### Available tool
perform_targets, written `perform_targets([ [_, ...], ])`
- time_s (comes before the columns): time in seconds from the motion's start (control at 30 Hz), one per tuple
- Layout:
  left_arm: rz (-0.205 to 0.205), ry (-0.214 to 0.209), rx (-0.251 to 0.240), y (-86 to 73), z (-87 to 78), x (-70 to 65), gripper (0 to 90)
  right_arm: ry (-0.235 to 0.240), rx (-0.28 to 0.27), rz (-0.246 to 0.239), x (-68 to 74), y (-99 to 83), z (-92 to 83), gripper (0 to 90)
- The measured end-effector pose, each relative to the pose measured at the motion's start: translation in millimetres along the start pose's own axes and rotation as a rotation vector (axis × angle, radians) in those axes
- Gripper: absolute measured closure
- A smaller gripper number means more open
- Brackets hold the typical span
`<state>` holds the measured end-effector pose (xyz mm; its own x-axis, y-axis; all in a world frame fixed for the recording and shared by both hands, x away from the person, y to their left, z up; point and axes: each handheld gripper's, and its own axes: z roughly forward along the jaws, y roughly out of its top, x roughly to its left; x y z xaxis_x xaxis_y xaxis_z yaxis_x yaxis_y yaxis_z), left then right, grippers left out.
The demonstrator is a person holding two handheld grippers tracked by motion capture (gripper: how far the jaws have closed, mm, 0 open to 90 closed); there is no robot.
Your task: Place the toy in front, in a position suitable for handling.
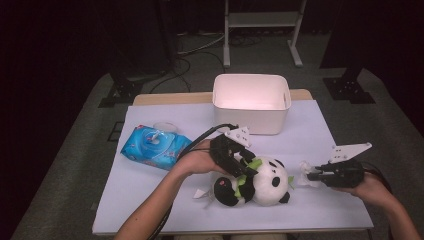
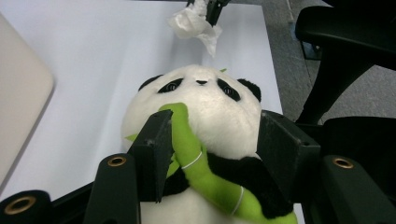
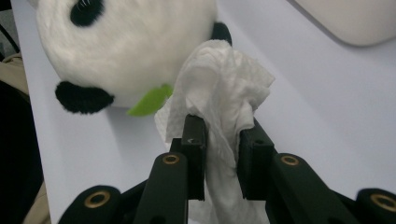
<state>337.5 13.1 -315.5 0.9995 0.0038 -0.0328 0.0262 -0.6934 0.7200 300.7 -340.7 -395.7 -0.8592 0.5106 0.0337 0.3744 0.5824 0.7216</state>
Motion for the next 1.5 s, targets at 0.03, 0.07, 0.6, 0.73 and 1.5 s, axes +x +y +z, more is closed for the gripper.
perform_targets([
  [0.03, 0.0, 0.0, 0.0, 0.0, 0.0, 0.0, 44.2, -0.005, 0.005, 0.007, -0.7, -3.3, 0.0, 74.2],
  [0.07, 0.0, 0.009, 0.001, -1.7, -2.9, -0.6, 43.3, -0.012, 0.012, 0.012, -1.4, -6.8, 0.4, 73.7],
  [0.6, -0.041, 0.065, -0.007, -25.9, -28.8, -2.2, 37.3, -0.055, 0.068, 0.11, -7.6, -33.5, 3.3, 49.1],
  [0.73, -0.049, 0.071, -0.009, -30.1, -31.3, -3.7, 36.1, -0.058, 0.066, 0.105, -5.3, -33.8, -1.4, 47.7],
  [1.5, -0.133, 0.107, -0.066, -74.1, -53.0, -10.1, 26.2, -0.057, -0.004, 0.047, -6.4, -4.1, -7.6, 37.4],
])
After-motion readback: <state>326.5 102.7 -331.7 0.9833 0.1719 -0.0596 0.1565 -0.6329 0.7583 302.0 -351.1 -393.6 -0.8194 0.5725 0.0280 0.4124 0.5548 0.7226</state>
